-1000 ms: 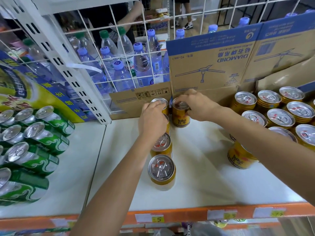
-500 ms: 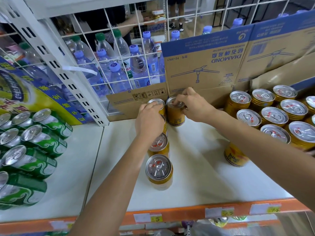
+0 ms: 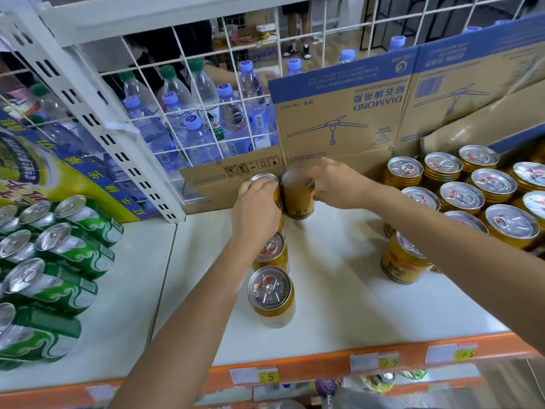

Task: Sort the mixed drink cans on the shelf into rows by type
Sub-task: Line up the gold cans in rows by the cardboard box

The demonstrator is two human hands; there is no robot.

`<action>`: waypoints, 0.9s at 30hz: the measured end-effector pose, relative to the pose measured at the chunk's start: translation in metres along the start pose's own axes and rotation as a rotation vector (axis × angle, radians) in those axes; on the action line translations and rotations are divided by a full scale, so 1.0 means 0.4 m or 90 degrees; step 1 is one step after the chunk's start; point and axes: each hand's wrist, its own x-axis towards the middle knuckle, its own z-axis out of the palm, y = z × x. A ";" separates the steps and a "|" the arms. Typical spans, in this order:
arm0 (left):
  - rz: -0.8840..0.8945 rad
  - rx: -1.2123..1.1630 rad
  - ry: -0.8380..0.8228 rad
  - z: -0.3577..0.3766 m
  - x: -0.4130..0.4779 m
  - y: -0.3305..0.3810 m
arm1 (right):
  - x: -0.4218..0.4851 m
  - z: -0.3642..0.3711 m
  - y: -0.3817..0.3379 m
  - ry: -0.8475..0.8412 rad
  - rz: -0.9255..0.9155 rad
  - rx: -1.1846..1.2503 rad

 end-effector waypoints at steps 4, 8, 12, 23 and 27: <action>0.069 0.008 0.020 0.008 0.001 0.000 | -0.057 -0.074 0.049 -0.007 0.060 -0.095; 0.069 0.004 -0.022 0.010 0.006 -0.002 | -0.130 -0.127 0.120 -0.082 0.175 -0.238; 0.064 -0.003 -0.025 0.011 0.008 -0.002 | -0.179 -0.122 0.154 -0.171 0.250 -0.342; 0.062 -0.028 -0.010 0.013 0.010 -0.002 | -0.148 -0.076 0.088 -0.096 0.186 -0.267; 0.062 -0.032 -0.007 0.014 0.009 -0.006 | -0.103 -0.036 0.013 -0.074 0.106 -0.158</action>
